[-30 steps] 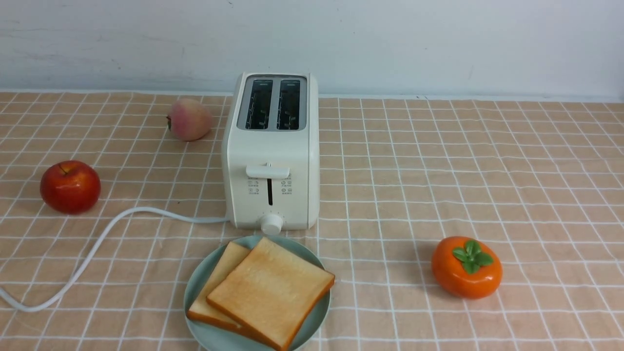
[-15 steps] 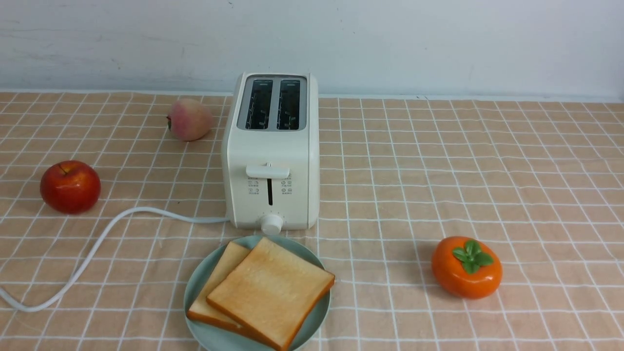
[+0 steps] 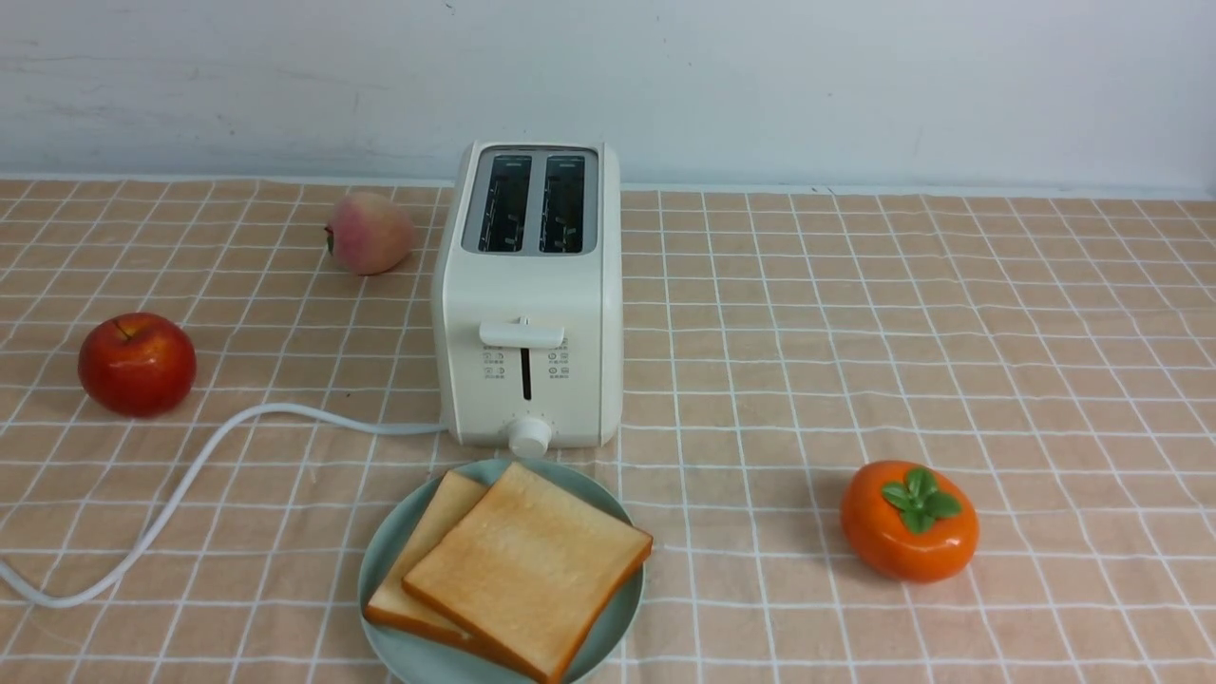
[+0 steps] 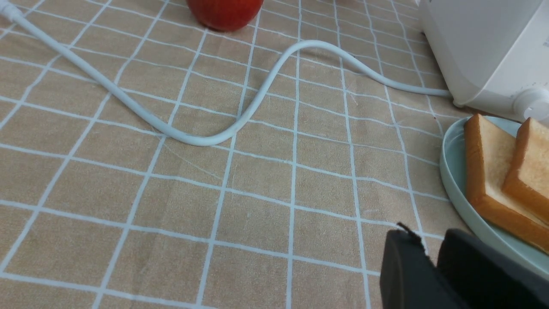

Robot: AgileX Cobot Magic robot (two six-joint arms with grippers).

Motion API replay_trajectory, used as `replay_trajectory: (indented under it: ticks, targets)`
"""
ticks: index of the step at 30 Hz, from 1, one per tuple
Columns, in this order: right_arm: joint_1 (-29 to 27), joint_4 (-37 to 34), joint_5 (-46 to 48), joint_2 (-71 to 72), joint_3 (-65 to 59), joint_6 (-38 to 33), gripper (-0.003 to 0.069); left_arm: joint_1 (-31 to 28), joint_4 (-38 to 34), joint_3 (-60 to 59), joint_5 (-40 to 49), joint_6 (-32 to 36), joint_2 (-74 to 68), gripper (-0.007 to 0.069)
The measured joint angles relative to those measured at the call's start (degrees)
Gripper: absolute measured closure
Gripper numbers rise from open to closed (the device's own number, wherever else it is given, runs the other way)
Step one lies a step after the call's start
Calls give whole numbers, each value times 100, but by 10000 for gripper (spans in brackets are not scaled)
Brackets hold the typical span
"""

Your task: Take toasted bread from bread machine on light coffee tablecloth place on plate.

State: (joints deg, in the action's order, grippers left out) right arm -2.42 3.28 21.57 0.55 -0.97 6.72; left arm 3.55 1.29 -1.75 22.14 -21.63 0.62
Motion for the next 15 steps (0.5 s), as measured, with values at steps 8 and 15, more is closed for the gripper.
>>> replay_trajectory:
  ticks: [8,15]
  targets:
    - [0,0,0,0,0,0,458,0,0,0,0,0,0,498]
    - [0,0,0,0,0,0,446,0,0,0,0,0,0,492]
